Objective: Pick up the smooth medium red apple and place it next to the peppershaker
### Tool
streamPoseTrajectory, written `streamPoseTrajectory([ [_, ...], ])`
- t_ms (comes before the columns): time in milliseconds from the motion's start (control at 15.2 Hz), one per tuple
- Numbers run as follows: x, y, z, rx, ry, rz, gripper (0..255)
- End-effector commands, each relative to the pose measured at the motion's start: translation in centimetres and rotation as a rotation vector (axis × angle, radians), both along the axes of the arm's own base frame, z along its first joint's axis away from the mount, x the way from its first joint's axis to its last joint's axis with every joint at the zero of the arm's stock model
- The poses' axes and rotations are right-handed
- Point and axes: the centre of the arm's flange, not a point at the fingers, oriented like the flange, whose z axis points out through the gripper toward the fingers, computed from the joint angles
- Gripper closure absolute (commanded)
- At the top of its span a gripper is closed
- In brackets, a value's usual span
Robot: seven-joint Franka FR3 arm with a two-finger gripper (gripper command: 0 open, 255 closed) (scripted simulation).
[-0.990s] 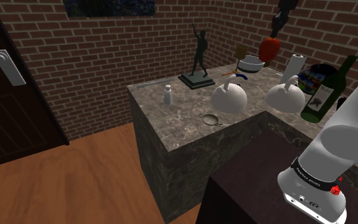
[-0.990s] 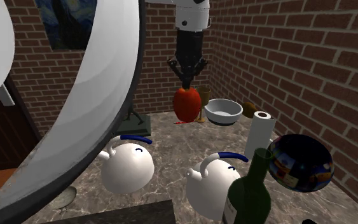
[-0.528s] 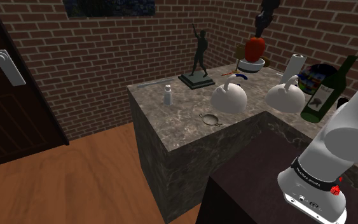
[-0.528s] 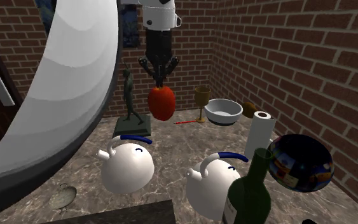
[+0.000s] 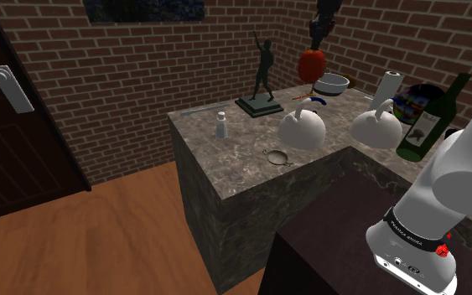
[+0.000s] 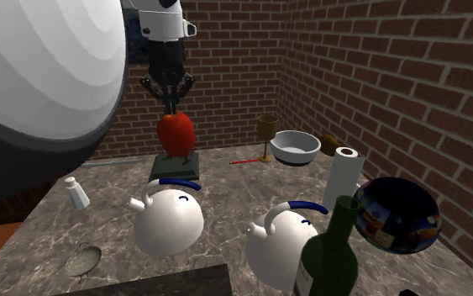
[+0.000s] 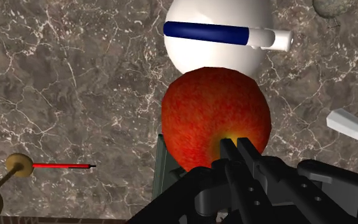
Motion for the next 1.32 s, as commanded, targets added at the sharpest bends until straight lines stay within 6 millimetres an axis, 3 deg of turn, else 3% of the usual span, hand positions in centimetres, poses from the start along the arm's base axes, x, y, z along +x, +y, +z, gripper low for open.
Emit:
streamPoseTrajectory([
  [0,1.1,2.7,0.1,0.000,0.000,-0.001,255],
  [726,7.6,15.7,0.2,0.000,0.000,-0.001,255],
  [792,8.6,17.6,0.2,0.000,0.000,-0.001,255],
  [1254,8.6,17.6,-3.5,0.000,0.000,-0.001,255],
])
